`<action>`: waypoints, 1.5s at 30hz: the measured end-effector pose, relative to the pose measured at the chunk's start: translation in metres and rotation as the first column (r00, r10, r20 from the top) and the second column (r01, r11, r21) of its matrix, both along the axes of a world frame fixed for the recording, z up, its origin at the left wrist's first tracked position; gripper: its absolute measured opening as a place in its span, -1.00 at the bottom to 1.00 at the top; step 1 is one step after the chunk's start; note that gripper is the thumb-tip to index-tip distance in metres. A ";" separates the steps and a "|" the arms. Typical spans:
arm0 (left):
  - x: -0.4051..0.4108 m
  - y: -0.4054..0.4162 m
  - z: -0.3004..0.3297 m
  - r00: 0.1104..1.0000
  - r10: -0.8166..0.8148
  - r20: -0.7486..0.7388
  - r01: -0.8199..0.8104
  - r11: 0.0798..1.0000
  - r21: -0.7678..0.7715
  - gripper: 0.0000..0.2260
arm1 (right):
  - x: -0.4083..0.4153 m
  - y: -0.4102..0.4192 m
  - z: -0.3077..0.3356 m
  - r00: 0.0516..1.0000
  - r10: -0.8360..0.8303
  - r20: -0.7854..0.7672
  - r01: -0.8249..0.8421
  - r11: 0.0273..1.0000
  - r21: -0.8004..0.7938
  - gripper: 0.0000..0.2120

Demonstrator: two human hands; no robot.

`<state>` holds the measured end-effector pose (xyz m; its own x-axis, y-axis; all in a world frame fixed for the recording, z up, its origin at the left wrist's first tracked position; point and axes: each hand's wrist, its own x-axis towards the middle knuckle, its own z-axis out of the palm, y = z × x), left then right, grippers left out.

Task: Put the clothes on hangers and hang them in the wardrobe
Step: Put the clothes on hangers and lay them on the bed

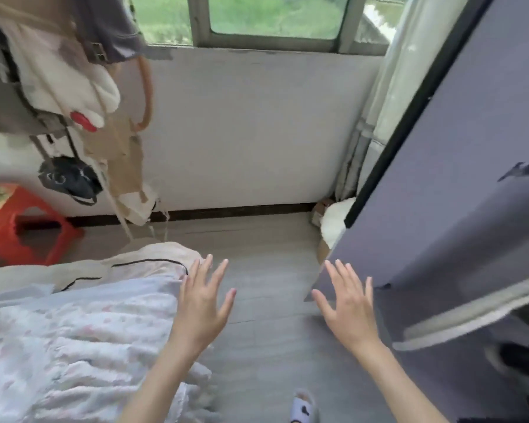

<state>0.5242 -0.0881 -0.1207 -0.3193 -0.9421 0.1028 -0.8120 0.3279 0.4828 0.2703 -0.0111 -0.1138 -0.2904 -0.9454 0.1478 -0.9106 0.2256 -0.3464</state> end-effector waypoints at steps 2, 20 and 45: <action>-0.050 0.009 0.000 0.991 -0.130 0.019 0.130 0.991 0.001 -0.48 | -0.043 0.025 0.006 0.993 -0.116 0.022 0.116 0.993 -0.013 -0.27; -0.469 0.106 0.018 0.677 -0.733 -0.061 0.735 0.678 0.011 -0.35 | -0.355 0.211 0.039 0.749 -0.662 -0.036 0.660 0.749 -0.047 -0.31; -0.817 0.050 0.111 0.337 -0.940 -0.053 0.915 0.341 -0.215 -0.63 | -0.594 0.132 0.108 0.665 -0.649 -0.370 0.588 0.760 -0.278 -0.50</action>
<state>-0.2924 -0.0381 -0.0101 -0.9472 -0.0183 0.3201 0.1327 0.8865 0.4432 -0.3241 0.1209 -0.0054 -0.6802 -0.5349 0.5012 -0.6325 0.7739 -0.0326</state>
